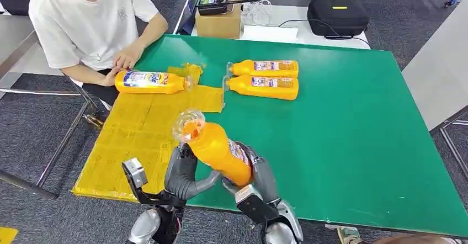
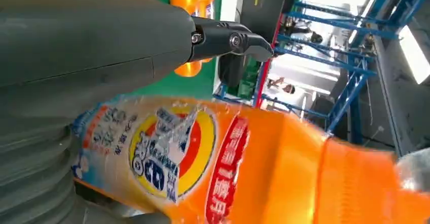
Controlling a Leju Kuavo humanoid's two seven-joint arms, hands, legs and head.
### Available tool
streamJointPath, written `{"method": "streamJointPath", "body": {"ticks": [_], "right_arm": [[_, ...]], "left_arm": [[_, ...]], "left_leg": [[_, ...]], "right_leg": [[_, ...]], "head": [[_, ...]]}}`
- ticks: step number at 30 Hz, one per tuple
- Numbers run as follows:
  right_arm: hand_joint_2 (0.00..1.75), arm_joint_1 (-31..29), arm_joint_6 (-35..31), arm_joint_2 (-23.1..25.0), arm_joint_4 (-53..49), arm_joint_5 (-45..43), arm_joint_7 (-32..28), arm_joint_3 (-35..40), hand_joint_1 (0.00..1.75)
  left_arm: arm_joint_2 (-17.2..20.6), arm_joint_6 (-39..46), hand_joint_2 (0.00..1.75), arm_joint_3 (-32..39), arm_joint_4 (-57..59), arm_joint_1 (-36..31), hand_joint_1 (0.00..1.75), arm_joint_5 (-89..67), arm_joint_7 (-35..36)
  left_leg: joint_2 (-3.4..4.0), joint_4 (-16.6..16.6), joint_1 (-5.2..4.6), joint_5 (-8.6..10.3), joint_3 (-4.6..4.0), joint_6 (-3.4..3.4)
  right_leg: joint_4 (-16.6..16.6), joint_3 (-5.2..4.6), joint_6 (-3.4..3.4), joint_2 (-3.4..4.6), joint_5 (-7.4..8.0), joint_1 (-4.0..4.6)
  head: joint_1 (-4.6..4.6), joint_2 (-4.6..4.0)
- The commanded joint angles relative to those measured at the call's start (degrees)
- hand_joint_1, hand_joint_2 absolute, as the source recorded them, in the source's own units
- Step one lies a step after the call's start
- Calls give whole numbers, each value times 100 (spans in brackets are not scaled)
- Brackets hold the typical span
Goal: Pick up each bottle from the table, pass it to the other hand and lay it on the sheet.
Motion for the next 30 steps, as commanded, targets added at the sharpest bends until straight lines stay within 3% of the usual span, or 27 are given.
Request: {"method": "streamJointPath", "body": {"ticks": [1, 18, 22, 23, 24, 25, 30], "right_arm": [[175, -647, 277, -140, 844, -244, 103, 556, 175], [175, -1028, 479, 31, 1376, -238, 254, 574, 175], [175, -973, 195, 31, 1382, 63, 296, 681, 175], [175, -949, 206, 45, 1388, -4, 293, 639, 175], [175, -949, 217, 44, 1394, -23, 286, 636, 175], [175, -967, 142, -6, 1406, 53, 233, 689, 175], [175, -992, -100, -63, 1401, 285, 324, 762, 175]], "left_arm": [[117, -135, 175, -161, 374, -271, 0, -230, -17], [288, -774, 175, -356, 314, -191, 0, -491, -175], [163, -806, 175, -122, 724, -240, 0, -246, 485], [161, -794, 175, -114, 756, -243, 37, -237, 501], [162, -789, 175, -117, 763, -247, 155, -238, 501], [152, -770, 175, -110, 785, -262, 175, -168, 574], [155, -350, 175, -106, 881, -337, 175, -306, 855]], "left_leg": [[-2, -13, 3, 3, 13, 16], [0, -10, 3, 0, 11, 12], [-1, -11, 2, 2, 11, 13], [-1, -9, 0, 1, 8, 9], [0, -13, 1, 2, 14, 14], [-1, -7, 1, 1, 8, 10], [-2, -10, 3, 2, 9, 17]], "right_leg": [[-17, 13, -28, 1, 5, 9], [-10, 7, -27, 3, 2, 9], [-11, 7, -24, 3, 3, 7], [-8, 5, -15, 2, 2, 4], [-13, 10, -24, 4, 4, 7], [-8, 5, -17, 3, 3, 5], [-13, 7, -30, 3, 5, 10]], "head": [[0, 0], [0, 0], [0, 0], [-2, 0], [0, 0], [0, 0], [0, 0]]}}
